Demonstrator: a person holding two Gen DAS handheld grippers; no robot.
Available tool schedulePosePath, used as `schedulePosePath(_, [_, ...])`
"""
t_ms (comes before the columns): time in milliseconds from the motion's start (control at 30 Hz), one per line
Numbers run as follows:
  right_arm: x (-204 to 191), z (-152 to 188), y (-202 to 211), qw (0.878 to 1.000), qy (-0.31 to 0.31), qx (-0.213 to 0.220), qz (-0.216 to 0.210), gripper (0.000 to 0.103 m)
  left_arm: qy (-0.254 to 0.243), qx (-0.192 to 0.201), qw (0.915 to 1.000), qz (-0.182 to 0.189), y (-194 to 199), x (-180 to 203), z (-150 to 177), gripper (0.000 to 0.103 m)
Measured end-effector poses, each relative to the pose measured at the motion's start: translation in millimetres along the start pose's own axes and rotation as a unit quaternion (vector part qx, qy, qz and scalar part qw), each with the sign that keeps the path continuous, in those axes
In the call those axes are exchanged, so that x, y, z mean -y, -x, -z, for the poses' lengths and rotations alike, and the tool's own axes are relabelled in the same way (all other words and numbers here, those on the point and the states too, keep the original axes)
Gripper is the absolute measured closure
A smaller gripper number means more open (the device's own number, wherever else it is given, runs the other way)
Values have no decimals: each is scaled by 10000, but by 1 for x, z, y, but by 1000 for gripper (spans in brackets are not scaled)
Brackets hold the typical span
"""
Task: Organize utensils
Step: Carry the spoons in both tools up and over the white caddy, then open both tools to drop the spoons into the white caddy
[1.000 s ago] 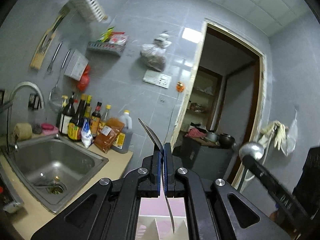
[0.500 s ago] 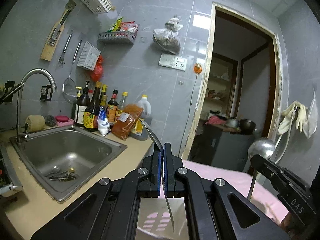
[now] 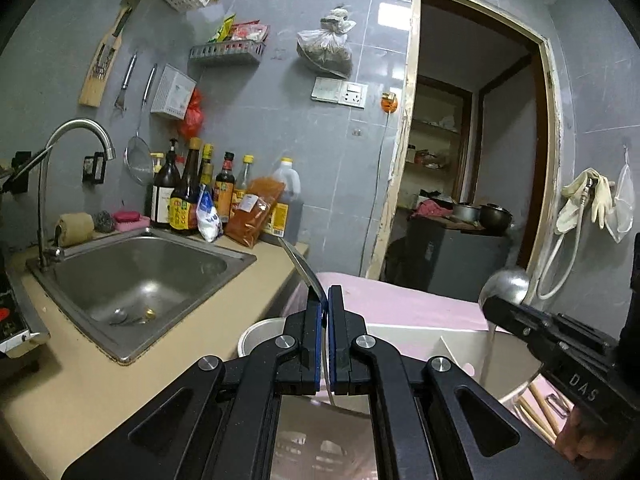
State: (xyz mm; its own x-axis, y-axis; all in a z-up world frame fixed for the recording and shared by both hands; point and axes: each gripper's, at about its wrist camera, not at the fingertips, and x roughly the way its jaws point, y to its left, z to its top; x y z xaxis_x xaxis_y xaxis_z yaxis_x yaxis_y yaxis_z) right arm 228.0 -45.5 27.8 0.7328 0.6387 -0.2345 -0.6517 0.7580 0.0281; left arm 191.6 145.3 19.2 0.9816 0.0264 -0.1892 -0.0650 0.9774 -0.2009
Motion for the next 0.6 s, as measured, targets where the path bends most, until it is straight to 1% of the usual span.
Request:
schedulePosePath(100, [0, 3, 2, 9999, 15, -96, -29, 98, 71, -118, 9998, 138, 2, -2, -2, 102])
schedulePosePath(233, [-1, 4, 9, 9999, 40, -110, -66, 95, 162, -304, 9990, 284, 5, -4, -4, 101])
schedulePosePath(300, [-1, 4, 13, 9999, 30, -112, -92, 92, 177, -399, 9986, 312, 6, -3, -5, 100])
schedulePosePath(367, [-1, 4, 17, 9999, 13, -82, -121, 81, 208, -433, 9983, 343, 11, -3, -7, 98])
schedulePosePath(400, [-1, 3, 20, 9999, 15, -38, -123, 81, 205, -443, 9982, 356, 12, -3, -8, 96])
schedulePosePath(433, [-1, 2, 23, 9999, 28, -1, -120, 81, 191, -441, 9982, 365, 14, -1, -9, 94])
schedulePosePath(467, [-2, 2, 25, 9999, 44, 24, -106, 81, 171, -436, 9982, 376, 16, 0, -11, 87])
schedulePosePath(500, [-2, 0, 28, 9999, 59, 65, -93, 80, 176, -420, 9982, 391, 18, 1, -12, 82])
schedulePosePath(533, [-1, -1, 30, 9999, 57, 93, -88, 80, 198, -376, 9982, 435, 21, 2, -14, 73])
schedulePosePath(567, [-1, -3, 32, 9999, 44, 125, -71, 80, 220, -327, 9981, 466, 23, 3, -16, 67])
schedulePosePath(600, [0, -4, 36, 9998, 25, 168, -43, 79, 226, -267, 9982, 486, 27, 6, -19, 66])
